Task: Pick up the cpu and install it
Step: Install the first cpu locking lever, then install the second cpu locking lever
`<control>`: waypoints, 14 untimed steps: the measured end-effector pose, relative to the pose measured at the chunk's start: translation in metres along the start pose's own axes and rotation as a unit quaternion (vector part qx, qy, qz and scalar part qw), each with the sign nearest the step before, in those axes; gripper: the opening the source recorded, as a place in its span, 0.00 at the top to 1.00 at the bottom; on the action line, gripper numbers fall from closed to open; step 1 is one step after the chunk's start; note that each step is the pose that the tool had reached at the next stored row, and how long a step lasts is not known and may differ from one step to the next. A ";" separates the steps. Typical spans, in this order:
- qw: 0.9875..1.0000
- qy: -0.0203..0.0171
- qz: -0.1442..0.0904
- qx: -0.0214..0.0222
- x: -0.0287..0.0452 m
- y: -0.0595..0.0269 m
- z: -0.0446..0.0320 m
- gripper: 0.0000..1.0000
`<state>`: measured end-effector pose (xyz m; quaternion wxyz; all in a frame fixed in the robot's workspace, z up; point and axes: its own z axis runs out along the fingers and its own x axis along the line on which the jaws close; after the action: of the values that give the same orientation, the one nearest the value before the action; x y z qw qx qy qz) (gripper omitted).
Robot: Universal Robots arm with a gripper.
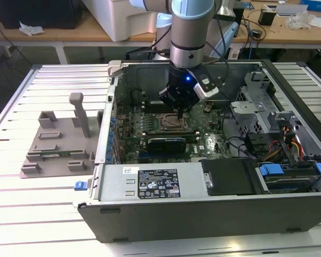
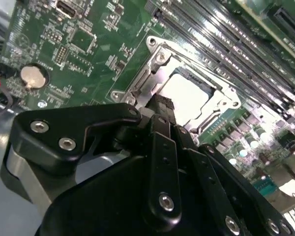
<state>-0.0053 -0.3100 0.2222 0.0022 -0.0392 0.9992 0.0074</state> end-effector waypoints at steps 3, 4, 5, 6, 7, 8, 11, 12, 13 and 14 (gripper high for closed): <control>1.000 0.000 0.000 0.000 -0.0001 0.0003 -0.0209 0.89; 1.000 0.000 0.000 0.000 -0.0002 0.0004 -0.0270 0.89; 1.000 0.000 0.000 0.000 -0.0002 0.0005 -0.0303 0.89; 1.000 0.000 0.000 0.000 -0.0002 0.0005 -0.0314 0.89; 1.000 0.000 0.000 0.000 -0.0002 0.0005 -0.0318 0.89; 1.000 0.000 0.000 -0.001 -0.0002 0.0005 -0.0318 0.89; 1.000 0.000 0.000 -0.001 -0.0002 0.0005 -0.0319 0.89; 1.000 0.000 0.000 -0.001 -0.0002 0.0005 -0.0319 0.89; 1.000 0.000 0.000 -0.001 -0.0002 0.0005 -0.0319 0.89; 1.000 0.000 0.000 -0.001 -0.0002 0.0004 -0.0319 0.89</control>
<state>-0.0053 -0.3100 0.2541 0.0022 -0.0393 0.9992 0.0085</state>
